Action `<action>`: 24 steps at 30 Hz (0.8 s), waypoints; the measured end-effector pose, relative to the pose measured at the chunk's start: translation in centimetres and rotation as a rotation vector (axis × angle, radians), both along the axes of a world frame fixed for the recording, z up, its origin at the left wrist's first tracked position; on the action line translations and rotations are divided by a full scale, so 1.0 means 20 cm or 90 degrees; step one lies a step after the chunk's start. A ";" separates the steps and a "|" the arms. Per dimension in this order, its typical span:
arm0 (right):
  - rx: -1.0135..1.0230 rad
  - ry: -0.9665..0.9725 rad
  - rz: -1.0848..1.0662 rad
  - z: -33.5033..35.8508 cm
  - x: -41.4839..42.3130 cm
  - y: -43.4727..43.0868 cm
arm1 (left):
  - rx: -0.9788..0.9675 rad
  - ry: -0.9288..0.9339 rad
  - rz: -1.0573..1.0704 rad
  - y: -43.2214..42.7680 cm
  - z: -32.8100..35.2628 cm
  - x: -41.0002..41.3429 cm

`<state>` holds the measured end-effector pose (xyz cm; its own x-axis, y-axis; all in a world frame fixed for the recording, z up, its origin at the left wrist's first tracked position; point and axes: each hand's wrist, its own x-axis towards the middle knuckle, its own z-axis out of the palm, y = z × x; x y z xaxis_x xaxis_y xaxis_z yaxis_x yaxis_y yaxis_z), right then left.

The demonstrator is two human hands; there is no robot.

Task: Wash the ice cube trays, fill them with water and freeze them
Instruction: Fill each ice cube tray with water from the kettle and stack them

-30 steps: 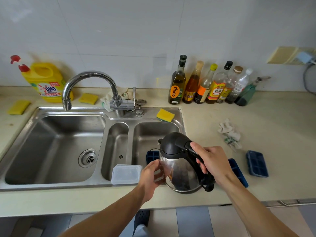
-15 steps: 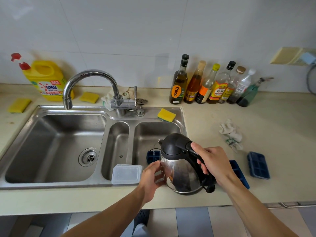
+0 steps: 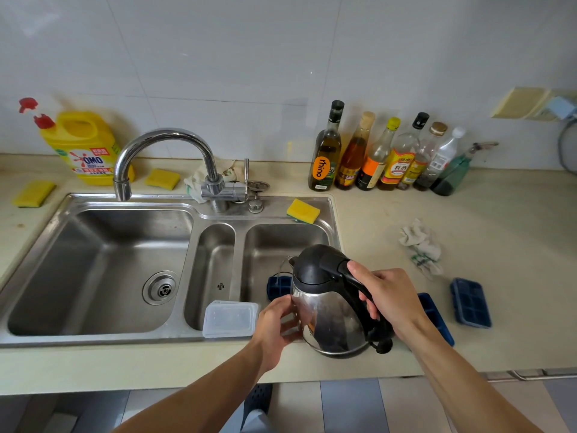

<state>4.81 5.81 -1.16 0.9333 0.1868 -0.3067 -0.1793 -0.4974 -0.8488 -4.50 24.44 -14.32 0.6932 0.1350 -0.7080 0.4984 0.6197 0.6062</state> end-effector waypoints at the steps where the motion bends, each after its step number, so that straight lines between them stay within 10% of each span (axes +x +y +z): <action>1: 0.001 -0.001 0.002 0.00 0.00 0.00 | 0.000 0.002 0.002 0.00 0.00 0.00; 24: -0.007 -0.006 0.009 0.03 -0.04 -0.03 | 0.000 0.030 0.010 -0.03 0.00 -0.04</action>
<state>4.02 5.26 -0.60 0.9334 0.1972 -0.2997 -0.1636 -0.5095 -0.8448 -5.30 23.93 -14.31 0.6573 0.1466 -0.7392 0.5159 0.6275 0.5832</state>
